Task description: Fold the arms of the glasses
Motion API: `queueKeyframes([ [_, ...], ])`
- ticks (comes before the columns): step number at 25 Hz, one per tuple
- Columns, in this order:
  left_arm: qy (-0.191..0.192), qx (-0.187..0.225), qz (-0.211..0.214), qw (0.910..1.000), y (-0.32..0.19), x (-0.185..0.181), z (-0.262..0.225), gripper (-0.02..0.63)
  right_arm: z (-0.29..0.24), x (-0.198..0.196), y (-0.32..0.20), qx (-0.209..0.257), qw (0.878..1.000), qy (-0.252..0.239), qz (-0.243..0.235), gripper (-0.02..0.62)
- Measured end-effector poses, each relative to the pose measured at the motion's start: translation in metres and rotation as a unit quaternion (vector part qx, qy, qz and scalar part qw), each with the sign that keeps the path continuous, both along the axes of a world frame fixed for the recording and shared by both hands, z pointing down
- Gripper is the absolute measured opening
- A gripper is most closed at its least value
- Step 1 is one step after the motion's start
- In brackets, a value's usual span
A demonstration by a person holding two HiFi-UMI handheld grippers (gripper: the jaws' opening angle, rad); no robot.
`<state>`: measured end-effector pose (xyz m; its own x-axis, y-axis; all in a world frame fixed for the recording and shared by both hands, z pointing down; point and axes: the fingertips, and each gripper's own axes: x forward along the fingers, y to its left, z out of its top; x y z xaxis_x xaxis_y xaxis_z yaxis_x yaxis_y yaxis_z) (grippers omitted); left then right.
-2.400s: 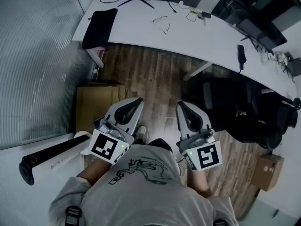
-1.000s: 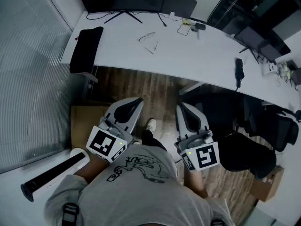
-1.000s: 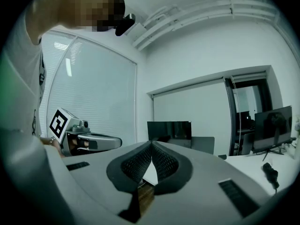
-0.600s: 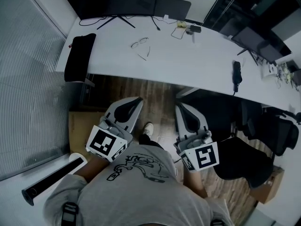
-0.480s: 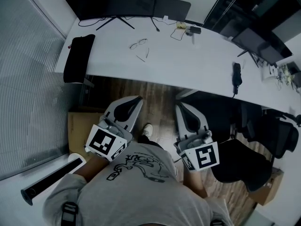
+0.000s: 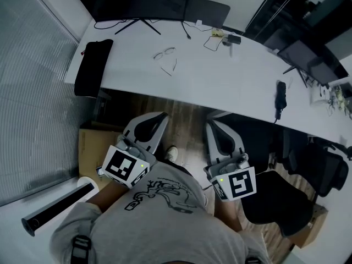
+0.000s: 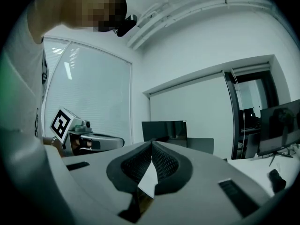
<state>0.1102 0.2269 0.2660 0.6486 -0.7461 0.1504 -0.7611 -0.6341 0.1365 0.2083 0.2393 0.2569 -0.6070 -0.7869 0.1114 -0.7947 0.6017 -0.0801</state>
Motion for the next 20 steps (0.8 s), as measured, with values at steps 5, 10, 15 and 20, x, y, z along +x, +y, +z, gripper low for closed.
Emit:
queueKeyframes([
  [5, -0.001, -0.003, -0.009, 1.0, -0.029, -0.013, 0.006, 0.021, 0.003, -0.009, -0.028, -0.001, 1.0, 0.001, -0.005, 0.009],
  [10, -0.002, -0.004, -0.013, 0.9999, -0.066, -0.029, 0.01, 0.021, 0.007, -0.027, -0.064, -0.006, 1.0, 0.004, -0.012, 0.009],
  [15, -0.001, -0.004, -0.016, 0.9999, -0.11, -0.051, 0.01, 0.021, 0.008, -0.049, -0.106, -0.007, 1.0, 0.012, -0.018, 0.009],
  [20, -0.003, 0.001, -0.011, 0.9999, -0.157, -0.07, 0.009, 0.021, 0.007, -0.072, -0.152, -0.006, 1.0, 0.02, -0.023, 0.009],
])
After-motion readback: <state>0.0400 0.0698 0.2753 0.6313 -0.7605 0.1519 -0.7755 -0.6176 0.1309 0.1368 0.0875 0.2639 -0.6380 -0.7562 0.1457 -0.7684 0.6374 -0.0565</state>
